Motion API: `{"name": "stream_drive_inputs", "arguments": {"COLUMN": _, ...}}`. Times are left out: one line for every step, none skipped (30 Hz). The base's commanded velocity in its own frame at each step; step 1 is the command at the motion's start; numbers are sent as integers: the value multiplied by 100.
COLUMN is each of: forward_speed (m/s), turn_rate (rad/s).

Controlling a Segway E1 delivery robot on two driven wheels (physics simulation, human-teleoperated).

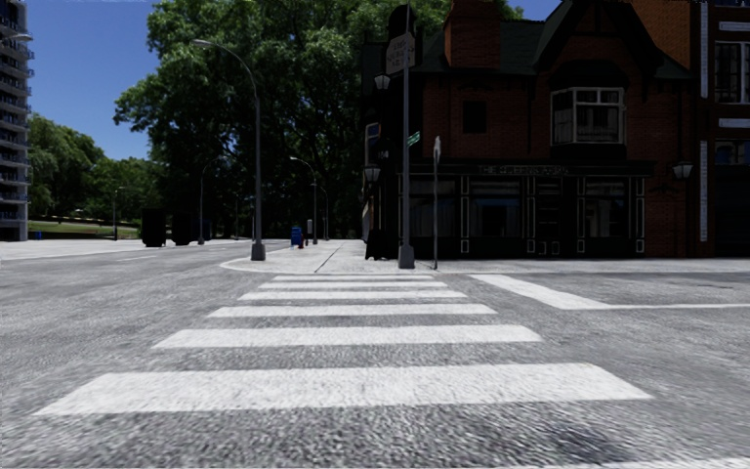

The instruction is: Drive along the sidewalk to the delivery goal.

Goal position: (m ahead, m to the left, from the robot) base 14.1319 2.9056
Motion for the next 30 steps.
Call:
{"name": "stream_drive_inputs", "arguments": {"forward_speed": 200, "turn_rate": 35}}
{"name": "stream_drive_inputs", "arguments": {"forward_speed": 200, "turn_rate": 37}}
{"name": "stream_drive_inputs", "arguments": {"forward_speed": 200, "turn_rate": 37}}
{"name": "stream_drive_inputs", "arguments": {"forward_speed": 200, "turn_rate": 37}}
{"name": "stream_drive_inputs", "arguments": {"forward_speed": 200, "turn_rate": 37}}
{"name": "stream_drive_inputs", "arguments": {"forward_speed": 200, "turn_rate": 37}}
{"name": "stream_drive_inputs", "arguments": {"forward_speed": 200, "turn_rate": 37}}
{"name": "stream_drive_inputs", "arguments": {"forward_speed": 200, "turn_rate": 37}}
{"name": "stream_drive_inputs", "arguments": {"forward_speed": 200, "turn_rate": 37}}
{"name": "stream_drive_inputs", "arguments": {"forward_speed": 200, "turn_rate": 37}}
{"name": "stream_drive_inputs", "arguments": {"forward_speed": 200, "turn_rate": 37}}
{"name": "stream_drive_inputs", "arguments": {"forward_speed": 200, "turn_rate": 37}}
{"name": "stream_drive_inputs", "arguments": {"forward_speed": 200, "turn_rate": 37}}
{"name": "stream_drive_inputs", "arguments": {"forward_speed": 200, "turn_rate": 37}}
{"name": "stream_drive_inputs", "arguments": {"forward_speed": 200, "turn_rate": 21}}
{"name": "stream_drive_inputs", "arguments": {"forward_speed": 200, "turn_rate": 3}}
{"name": "stream_drive_inputs", "arguments": {"forward_speed": 200, "turn_rate": 0}}
{"name": "stream_drive_inputs", "arguments": {"forward_speed": 200, "turn_rate": 0}}
{"name": "stream_drive_inputs", "arguments": {"forward_speed": 200, "turn_rate": 0}}
{"name": "stream_drive_inputs", "arguments": {"forward_speed": 200, "turn_rate": 0}}
{"name": "stream_drive_inputs", "arguments": {"forward_speed": 200, "turn_rate": 0}}
{"name": "stream_drive_inputs", "arguments": {"forward_speed": 200, "turn_rate": 0}}
{"name": "stream_drive_inputs", "arguments": {"forward_speed": 200, "turn_rate": 0}}
{"name": "stream_drive_inputs", "arguments": {"forward_speed": 200, "turn_rate": 0}}
{"name": "stream_drive_inputs", "arguments": {"forward_speed": 200, "turn_rate": 0}}
{"name": "stream_drive_inputs", "arguments": {"forward_speed": 200, "turn_rate": 0}}
{"name": "stream_drive_inputs", "arguments": {"forward_speed": 200, "turn_rate": 0}}
{"name": "stream_drive_inputs", "arguments": {"forward_speed": 200, "turn_rate": 0}}
{"name": "stream_drive_inputs", "arguments": {"forward_speed": 200, "turn_rate": 0}}
{"name": "stream_drive_inputs", "arguments": {"forward_speed": 200, "turn_rate": 0}}
